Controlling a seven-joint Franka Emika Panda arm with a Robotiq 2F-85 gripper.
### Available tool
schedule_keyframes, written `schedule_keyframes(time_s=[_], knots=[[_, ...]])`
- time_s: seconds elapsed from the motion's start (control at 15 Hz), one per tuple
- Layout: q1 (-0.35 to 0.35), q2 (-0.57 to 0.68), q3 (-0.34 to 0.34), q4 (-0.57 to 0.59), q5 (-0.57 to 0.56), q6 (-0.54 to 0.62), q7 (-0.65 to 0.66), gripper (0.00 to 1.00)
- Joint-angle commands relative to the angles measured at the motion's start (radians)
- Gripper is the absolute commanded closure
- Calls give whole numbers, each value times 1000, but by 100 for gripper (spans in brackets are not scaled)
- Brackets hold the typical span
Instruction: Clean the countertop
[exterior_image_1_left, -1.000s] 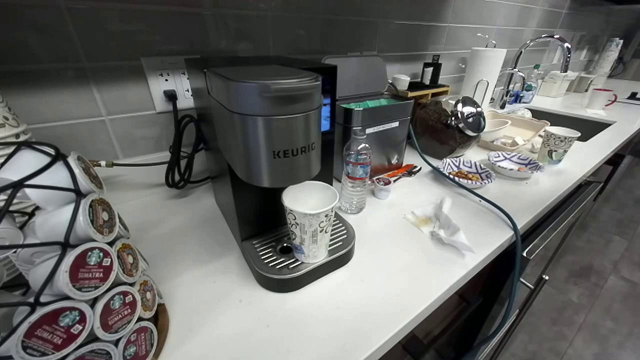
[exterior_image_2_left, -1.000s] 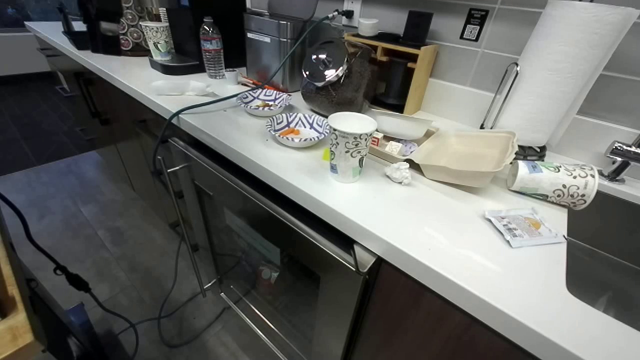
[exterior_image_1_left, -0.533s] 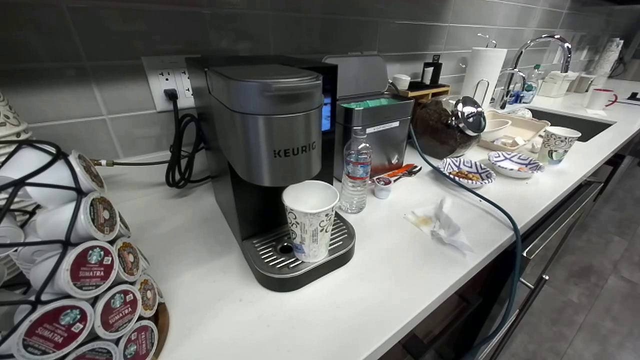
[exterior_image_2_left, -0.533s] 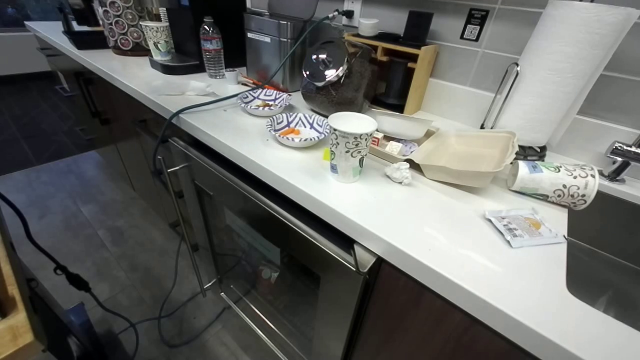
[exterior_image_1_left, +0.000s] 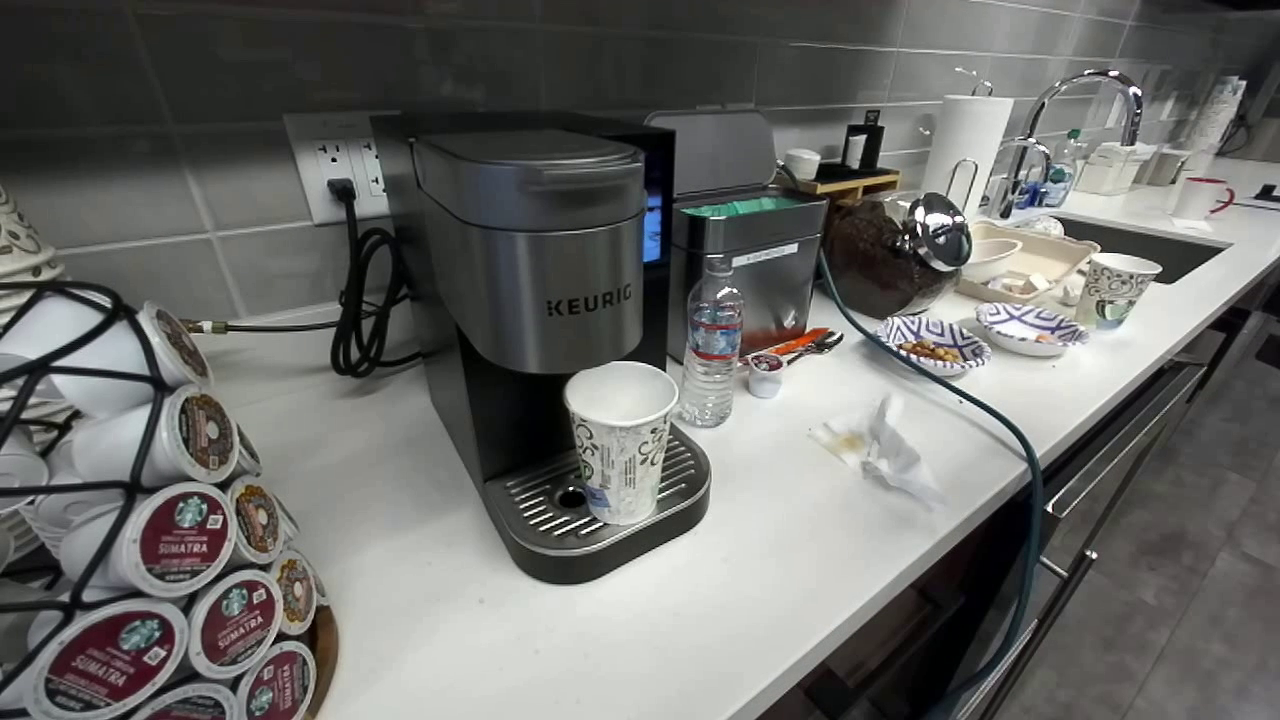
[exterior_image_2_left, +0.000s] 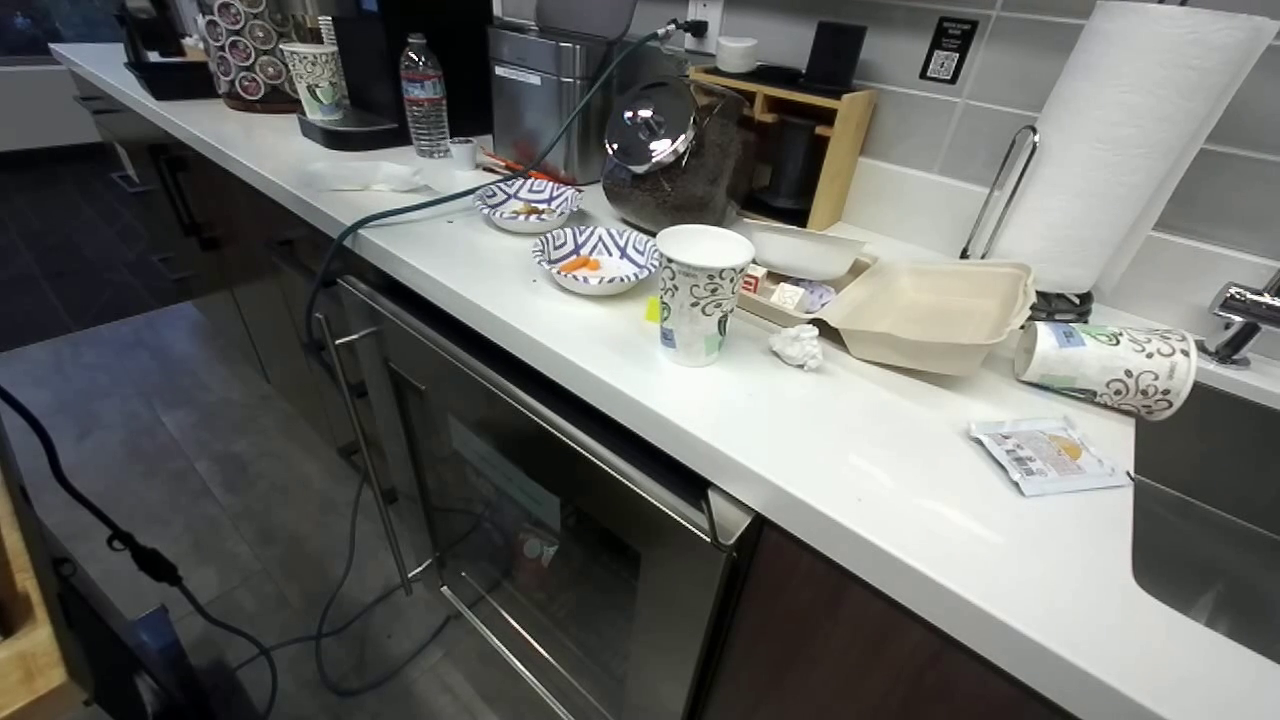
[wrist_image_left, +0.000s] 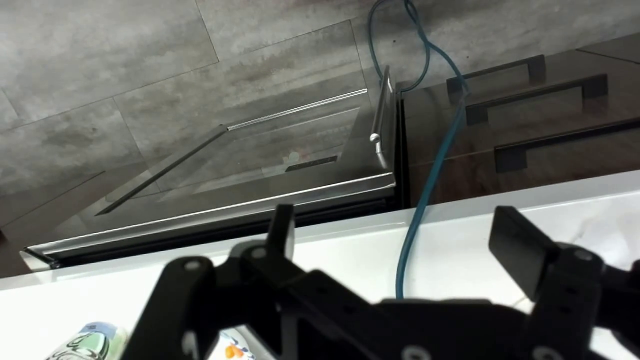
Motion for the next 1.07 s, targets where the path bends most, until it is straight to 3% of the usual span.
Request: schedule_keyframes(time_s=[0.0, 0.13, 0.27, 0.47, 0.67, 0.8, 0.87, 1.0], knots=[[18, 57, 48, 27, 99, 39, 171, 0], [62, 133, 78, 53, 142, 97, 159, 0], [100, 226, 86, 102, 129, 143, 69, 0], [119, 370, 106, 200, 49, 158, -13, 0], [126, 512, 83, 339, -35, 125, -132, 0], [135, 593, 54, 429, -28, 111, -189, 0], [148, 492, 55, 323, -23, 151, -137, 0], [149, 562, 34, 392, -21, 146, -173, 0]])
